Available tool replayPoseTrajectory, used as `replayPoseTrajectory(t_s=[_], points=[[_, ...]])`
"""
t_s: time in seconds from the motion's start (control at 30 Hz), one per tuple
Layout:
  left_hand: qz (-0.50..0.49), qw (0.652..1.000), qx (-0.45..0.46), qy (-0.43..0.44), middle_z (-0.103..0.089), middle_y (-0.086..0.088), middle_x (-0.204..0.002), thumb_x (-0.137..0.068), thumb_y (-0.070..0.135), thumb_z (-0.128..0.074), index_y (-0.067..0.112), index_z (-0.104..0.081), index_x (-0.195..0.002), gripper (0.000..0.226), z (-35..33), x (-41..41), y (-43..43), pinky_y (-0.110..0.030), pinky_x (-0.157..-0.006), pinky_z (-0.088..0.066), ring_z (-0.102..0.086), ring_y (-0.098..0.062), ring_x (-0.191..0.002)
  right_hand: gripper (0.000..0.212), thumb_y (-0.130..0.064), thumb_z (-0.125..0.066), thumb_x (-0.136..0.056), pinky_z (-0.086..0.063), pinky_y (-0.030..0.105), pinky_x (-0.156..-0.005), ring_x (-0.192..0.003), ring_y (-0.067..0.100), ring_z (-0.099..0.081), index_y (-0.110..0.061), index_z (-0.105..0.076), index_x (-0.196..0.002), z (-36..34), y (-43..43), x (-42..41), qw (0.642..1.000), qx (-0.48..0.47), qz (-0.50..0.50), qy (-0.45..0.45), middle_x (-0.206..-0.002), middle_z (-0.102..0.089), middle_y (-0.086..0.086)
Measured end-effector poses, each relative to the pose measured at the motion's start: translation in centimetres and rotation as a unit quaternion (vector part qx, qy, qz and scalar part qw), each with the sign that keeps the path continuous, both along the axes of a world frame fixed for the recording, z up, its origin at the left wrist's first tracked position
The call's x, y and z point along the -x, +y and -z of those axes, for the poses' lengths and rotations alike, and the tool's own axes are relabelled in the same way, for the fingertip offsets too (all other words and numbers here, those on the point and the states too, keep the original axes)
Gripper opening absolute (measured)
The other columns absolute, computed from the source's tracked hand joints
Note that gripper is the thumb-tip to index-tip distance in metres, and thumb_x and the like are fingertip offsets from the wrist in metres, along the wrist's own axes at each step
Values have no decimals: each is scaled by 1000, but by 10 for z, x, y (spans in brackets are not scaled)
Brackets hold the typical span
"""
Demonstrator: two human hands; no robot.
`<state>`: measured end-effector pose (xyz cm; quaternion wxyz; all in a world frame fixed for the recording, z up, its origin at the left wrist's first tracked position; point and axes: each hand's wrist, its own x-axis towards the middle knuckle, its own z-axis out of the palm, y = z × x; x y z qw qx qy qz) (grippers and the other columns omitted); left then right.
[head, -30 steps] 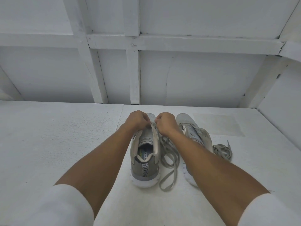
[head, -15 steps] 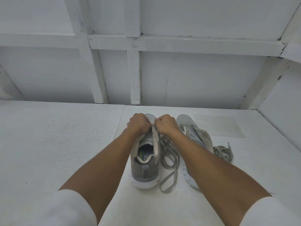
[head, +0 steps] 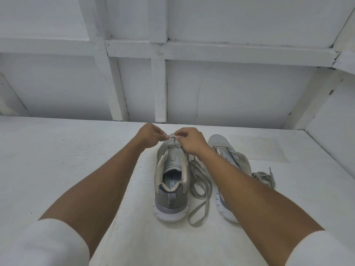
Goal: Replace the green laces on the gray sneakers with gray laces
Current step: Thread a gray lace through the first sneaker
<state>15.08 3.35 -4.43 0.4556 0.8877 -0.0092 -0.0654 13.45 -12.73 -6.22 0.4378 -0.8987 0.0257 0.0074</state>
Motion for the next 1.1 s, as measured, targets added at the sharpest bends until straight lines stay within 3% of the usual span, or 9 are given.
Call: replayPoseTrajectory(t_s=[0.1,0.3,0.43,0.6,0.67,0.73,0.83,0.97,1.1], points=[[17,1000,-15,-15,-61,6,-70,-80,28,-78,11,-74,-87,18,0,-2,-3,-20,-56,-36,-50,-4,-66,20,-21,-64,-86,-46,49,-95,-93,16,-64,-36,-67,-73,-1,2,0,1000,-6,-16,8,-95,-71,-16],[36,999,-19,-21,-70,-3,-96,-76,34,-80,17,-74,-82,18,4,-5,-1,-31,-80,-42,-59,-19,-95,17,-24,-67,-82,-45,50,-94,-97,19,-62,-33,-63,-68,1,0,1,999,33,-23,2,-83,-66,-13],[33,999,-18,23,-71,-7,-94,-80,33,-78,13,-67,-96,28,4,-3,-1,-32,-68,-54,-65,-18,-78,13,-24,-60,-77,-48,46,-92,-94,21,-60,-31,-63,-67,1,0,2,998,62,-18,3,-84,-65,-10],[43,986,-127,100,-71,-8,-74,-80,36,-75,4,-72,-87,33,5,2,-7,-25,-64,-58,-67,-17,-61,12,-26,-64,-78,-47,42,-95,-105,21,-58,-34,-65,-69,1,1,-2,992,115,-39,34,-101,-68,-7],[27,987,-118,106,-70,-8,-69,-80,25,-74,2,-71,-85,23,3,3,-11,-24,-61,-59,-68,-18,-59,11,-27,-64,-80,-45,42,-98,-111,21,-56,-35,-70,-83,0,2,-3,989,138,-43,43,-111,-67,-6],[12,988,-98,117,-72,-12,-76,-83,15,-69,-3,-71,-88,18,1,2,-12,-32,-69,-61,-72,-24,-70,16,-26,-61,-83,-43,42,-100,-114,22,-53,-34,-73,-92,0,4,-3,984,165,-46,47,-115,-67,-6],[-6,988,-71,136,-72,-21,-95,-85,6,-64,-8,-69,-99,20,4,0,-11,-40,-78,-60,-72,-31,-83,17,-25,-60,-80,-43,42,-98,-114,25,-51,-34,-73,-89,0,8,-2,979,192,-42,47,-112,-67,-4],[-20,987,-40,157,-66,-16,-86,-87,2,-62,-5,-66,-98,14,8,0,-10,-34,-73,-58,-62,-23,-64,18,-25,-62,-79,-41,41,-97,-112,26,-50,-30,-74,-91,1,13,-2,974,219,-36,43,-109,-67,-1],[-28,985,-16,167,-61,-13,-78,-88,1,-62,-2,-65,-94,7,7,2,-9,-29,-67,-56,-58,-19,-61,22,-22,-62,-80,-42,40,-95,-111,26,-51,-25,-74,-98,-1,16,0,968,246,-41,27,-109,-66,1]])
